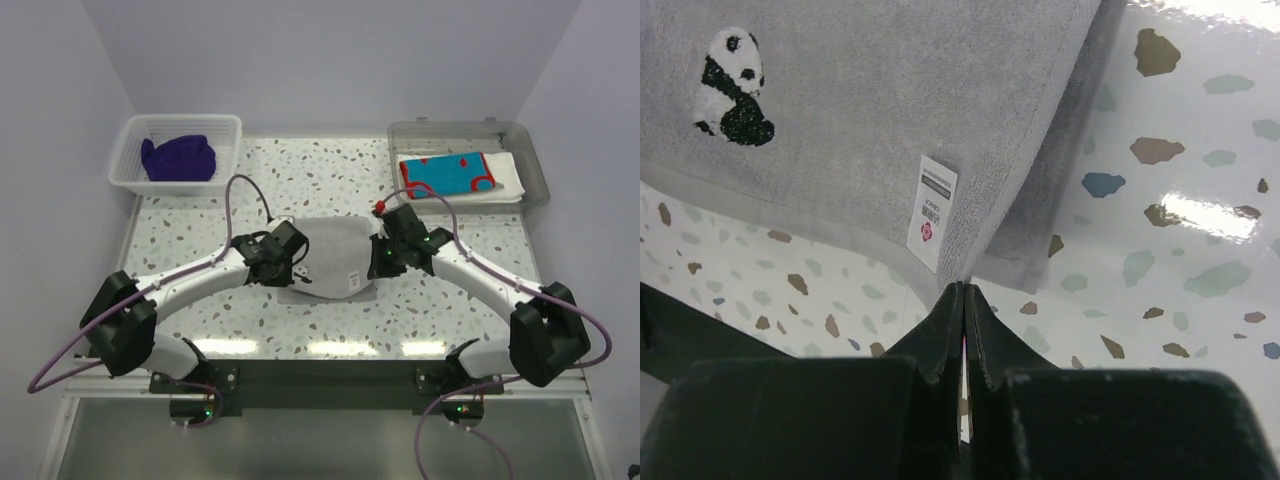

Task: Fold and stack the towels
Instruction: Fold the towel

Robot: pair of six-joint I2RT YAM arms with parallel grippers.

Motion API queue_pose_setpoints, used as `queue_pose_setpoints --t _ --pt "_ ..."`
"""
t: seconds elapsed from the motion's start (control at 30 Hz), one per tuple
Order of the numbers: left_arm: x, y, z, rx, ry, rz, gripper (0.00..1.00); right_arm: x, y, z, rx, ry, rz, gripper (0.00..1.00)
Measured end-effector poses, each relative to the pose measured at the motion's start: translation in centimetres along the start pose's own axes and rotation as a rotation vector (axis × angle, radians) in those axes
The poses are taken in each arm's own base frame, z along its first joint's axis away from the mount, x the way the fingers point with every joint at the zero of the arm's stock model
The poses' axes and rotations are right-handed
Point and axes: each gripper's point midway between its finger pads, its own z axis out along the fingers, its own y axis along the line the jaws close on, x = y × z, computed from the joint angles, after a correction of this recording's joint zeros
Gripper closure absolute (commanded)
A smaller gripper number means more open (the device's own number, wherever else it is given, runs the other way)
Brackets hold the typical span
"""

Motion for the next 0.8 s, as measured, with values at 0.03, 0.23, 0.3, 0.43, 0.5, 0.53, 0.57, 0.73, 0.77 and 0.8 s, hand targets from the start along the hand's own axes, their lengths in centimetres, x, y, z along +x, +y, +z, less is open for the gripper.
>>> queue_pose_setpoints --t 0.03,0.23,0.3,0.43,0.5,0.53,0.57,0.73,0.77,0.8 --pt "0.1 0.2 -0.1 -0.006 0.0 0.002 1.0 0.1 0.3 -0.1 -0.007 -0.002 -0.002 1.0" --pt "3.6 2.5 2.0 -0.077 0.079 0.031 1.0 2.5 -0.3 1.7 -0.003 0.038 0.022 1.0" --pt "5.0 3.3 2.9 -0.101 0.113 0.041 1.0 3.9 -1.2 2.6 0.019 0.075 0.035 1.0" --pt "5.1 3.2 3.3 -0.095 0.106 0.033 1.0 5.3 -2.0 3.6 0.04 0.113 0.052 1.0" --pt "5.1 3.2 3.3 -0.093 0.103 0.032 1.0 5.5 -2.2 3.9 0.042 0.116 0.057 1.0" --pt "5.1 3.2 3.3 -0.091 0.101 0.031 1.0 5.6 -2.2 4.1 0.041 0.117 0.061 1.0" --pt "5.1 3.2 3.3 -0.09 0.1 0.03 1.0 5.6 -2.2 4.2 0.039 0.116 0.063 1.0" --pt "5.0 3.2 3.1 -0.081 0.09 0.024 1.0 5.6 -2.1 4.2 0.037 0.112 0.067 1.0" --pt "5.0 3.2 3.1 -0.081 0.09 0.024 1.0 5.5 -2.1 4.0 0.036 0.111 0.067 1.0" --pt "4.9 3.2 2.9 -0.083 0.092 0.025 1.0 5.3 -1.9 3.8 0.035 0.109 0.067 1.0"
